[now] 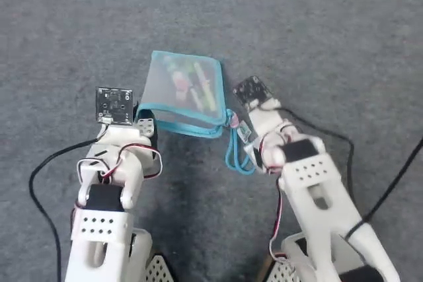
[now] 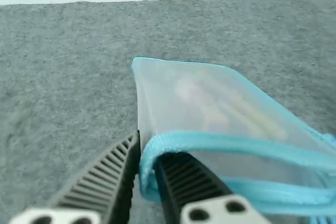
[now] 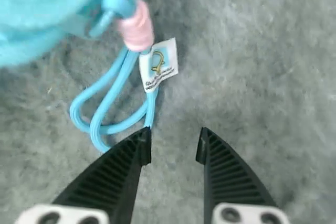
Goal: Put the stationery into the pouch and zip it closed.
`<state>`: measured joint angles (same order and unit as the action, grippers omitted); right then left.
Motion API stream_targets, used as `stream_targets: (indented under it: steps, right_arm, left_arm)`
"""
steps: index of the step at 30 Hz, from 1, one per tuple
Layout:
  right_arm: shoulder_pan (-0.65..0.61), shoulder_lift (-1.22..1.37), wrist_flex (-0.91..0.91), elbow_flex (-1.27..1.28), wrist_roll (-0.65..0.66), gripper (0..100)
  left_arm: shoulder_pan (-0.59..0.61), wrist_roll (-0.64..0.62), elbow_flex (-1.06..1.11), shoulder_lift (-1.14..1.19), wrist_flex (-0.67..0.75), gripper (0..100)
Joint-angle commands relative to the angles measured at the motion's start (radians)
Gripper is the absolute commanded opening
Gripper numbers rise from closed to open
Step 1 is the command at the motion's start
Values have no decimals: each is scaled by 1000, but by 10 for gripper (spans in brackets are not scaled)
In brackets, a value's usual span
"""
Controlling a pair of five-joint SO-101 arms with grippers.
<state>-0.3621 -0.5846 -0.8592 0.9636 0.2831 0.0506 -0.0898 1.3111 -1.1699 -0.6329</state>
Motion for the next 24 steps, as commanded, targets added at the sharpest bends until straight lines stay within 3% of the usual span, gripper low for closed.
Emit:
stream_targets:
  steps: [1,8,14,24]
  right_arm:
    - [-28,-61,185,101,-8,144]
    - [-176,-61,357,150,-57,144]
    - [-194,-59,541,155,-57,144]
    - [-176,-88,481,270,-48,141]
  left_arm:
    - [-41,-21,-61,0,-34,12]
    - [-46,-17,71,2,63,12]
    - [-121,-15,91,2,80,12]
    - [-123,-14,93,2,80,12]
